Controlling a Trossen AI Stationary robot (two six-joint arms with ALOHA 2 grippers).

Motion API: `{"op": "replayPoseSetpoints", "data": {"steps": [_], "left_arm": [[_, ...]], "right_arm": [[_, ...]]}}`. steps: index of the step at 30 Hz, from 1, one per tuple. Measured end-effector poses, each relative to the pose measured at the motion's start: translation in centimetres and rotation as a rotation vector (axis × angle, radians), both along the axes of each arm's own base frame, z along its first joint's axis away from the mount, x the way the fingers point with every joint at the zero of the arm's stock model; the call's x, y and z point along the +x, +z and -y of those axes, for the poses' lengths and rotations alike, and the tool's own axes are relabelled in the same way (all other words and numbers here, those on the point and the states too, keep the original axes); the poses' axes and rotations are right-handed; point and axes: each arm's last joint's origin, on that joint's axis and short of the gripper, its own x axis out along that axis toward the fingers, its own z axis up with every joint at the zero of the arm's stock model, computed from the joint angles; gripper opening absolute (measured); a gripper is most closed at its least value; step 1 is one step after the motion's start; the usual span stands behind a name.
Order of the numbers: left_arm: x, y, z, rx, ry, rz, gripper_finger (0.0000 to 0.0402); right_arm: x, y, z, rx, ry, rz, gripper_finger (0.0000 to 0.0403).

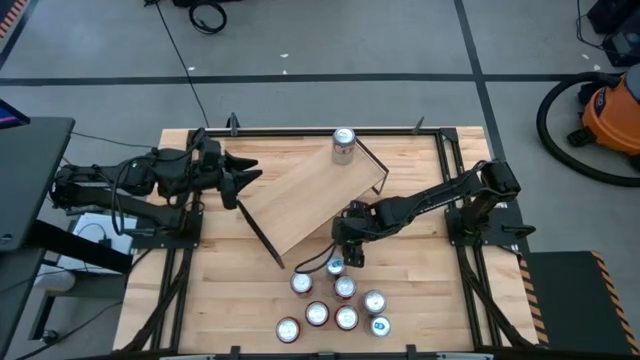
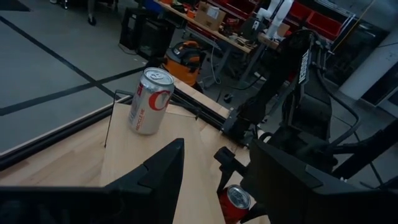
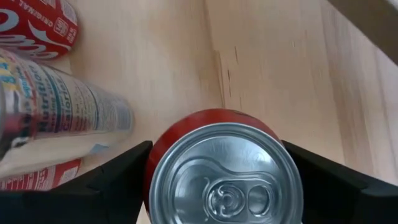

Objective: Place canned beverage on shelf
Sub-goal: Put the top red and black soda can on the shelf

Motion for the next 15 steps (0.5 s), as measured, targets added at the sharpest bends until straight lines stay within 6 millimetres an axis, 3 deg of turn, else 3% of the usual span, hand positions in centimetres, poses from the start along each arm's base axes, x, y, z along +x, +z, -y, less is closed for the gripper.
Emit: {"op": "replayPoseSetpoints", "data": {"steps": [7,15], "left_arm": [[0.0,0.0,0.0,0.000,0.000,-0.001,0.0194],[0.0,0.0,0.0,0.001,0.000,-0.002,0.0194]], "right_arm": [[0.0,0.7,0.0,0.023,0.002,-0.020,0.0317],[-0.9,5.9,0.8,0.031,0.109,-0.063,0.0319]]}}
